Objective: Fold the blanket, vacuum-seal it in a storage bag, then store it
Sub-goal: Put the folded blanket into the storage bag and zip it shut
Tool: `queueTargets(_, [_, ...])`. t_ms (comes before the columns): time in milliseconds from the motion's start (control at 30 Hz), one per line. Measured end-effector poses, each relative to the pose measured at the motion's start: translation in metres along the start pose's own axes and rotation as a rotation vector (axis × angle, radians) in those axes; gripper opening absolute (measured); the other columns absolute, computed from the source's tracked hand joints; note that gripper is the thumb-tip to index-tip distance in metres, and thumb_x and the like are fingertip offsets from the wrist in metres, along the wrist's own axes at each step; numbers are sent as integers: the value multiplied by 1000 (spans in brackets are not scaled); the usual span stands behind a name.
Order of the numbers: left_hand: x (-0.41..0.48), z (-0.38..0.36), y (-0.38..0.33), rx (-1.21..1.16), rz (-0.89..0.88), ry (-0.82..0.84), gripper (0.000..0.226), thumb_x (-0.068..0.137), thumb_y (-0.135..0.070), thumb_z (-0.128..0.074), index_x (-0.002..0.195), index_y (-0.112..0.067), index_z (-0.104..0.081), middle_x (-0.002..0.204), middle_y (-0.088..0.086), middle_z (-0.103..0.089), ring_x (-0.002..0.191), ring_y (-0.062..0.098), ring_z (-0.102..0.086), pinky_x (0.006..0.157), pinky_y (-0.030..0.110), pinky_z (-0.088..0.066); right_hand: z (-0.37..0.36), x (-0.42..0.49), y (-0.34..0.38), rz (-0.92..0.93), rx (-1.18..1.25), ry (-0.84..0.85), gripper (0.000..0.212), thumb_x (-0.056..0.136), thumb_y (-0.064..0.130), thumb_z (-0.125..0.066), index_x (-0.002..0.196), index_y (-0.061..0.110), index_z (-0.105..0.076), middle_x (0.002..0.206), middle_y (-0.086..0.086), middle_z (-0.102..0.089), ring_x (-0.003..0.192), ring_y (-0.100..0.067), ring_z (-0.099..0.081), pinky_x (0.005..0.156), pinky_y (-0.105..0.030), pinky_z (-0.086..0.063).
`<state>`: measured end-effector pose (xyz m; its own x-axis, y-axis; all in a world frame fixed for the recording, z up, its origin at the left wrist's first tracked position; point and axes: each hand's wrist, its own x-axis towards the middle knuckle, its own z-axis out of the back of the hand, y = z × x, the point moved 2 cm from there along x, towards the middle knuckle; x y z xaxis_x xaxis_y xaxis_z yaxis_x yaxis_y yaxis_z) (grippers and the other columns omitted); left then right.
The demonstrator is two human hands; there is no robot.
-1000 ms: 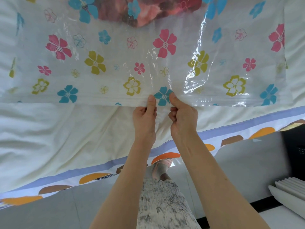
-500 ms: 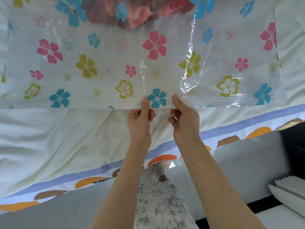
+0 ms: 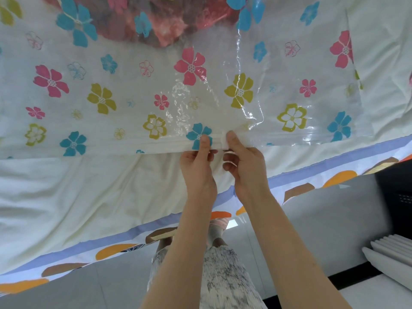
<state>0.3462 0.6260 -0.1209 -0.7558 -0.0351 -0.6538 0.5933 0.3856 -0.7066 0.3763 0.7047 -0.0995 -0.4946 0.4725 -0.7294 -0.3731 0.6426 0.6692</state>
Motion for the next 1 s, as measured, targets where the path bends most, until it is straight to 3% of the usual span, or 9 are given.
queueTargets(100, [-5,-11,5,-81,108,86,15,93,-20,-54,91,-8,-63,77,2,-61,70,14,-57,65,27,-47,-11,-3,-7,34,-104,2,20,85,16,-70,69,3,-67,54,0,-59,53,-11,-51,50,-20,-40])
queueTargets(233, [-3,-16,6,24,117,133,28,96,-23,-51,72,-17,-64,61,-4,-55,60,10,-51,58,23,-41,-11,0,-6,32,-58,-57,39,85,13,-69,51,5,-52,41,2,-43,41,-10,-38,43,-18,-35])
queueTargets(333, [0,-8,5,43,29,165,31,96,-18,-51,71,-19,-69,69,-2,-60,69,14,-51,64,24,-44,-11,-2,-5,15,64,-43,40,85,4,-67,50,7,-47,42,0,-34,39,-11,-30,40,-18,-30])
queueTargets(467, [2,-3,5,39,15,140,21,95,-15,-51,76,-15,-60,61,-6,-48,55,6,-37,59,22,-35,-3,-3,-1,-30,202,-99,40,85,1,-66,52,10,-45,42,4,-34,40,-9,-27,39,-18,-27])
queueTargets(600, [5,-1,7,31,1,139,21,96,-13,-50,75,-15,-51,60,-4,-35,51,6,-30,56,24,-27,11,3,6,-12,192,-139,39,84,3,-68,58,14,-41,43,5,-33,41,-9,-26,40,-18,-27])
queueTargets(833, [7,0,8,-11,0,150,25,96,-10,-49,72,-14,-47,54,-8,-32,49,6,-28,52,20,-27,26,8,12,7,200,-188,46,84,2,-68,56,17,-34,47,3,-28,44,-11,-21,42,-20,-24])
queueTargets(933, [6,-2,10,-36,9,137,24,97,-10,-49,73,-14,-47,52,-8,-32,49,6,-28,51,19,-27,30,8,13,-16,182,-164,37,84,5,-68,59,14,-43,50,1,-34,46,-12,-26,45,-21,-26])
queueTargets(1000, [5,-2,12,-74,22,123,20,97,-12,-49,77,-14,-51,53,-8,-34,50,6,-30,51,18,-29,35,9,16,-71,177,-115,15,84,12,-69,73,10,-58,57,2,-49,51,-12,-41,50,-22,-35])
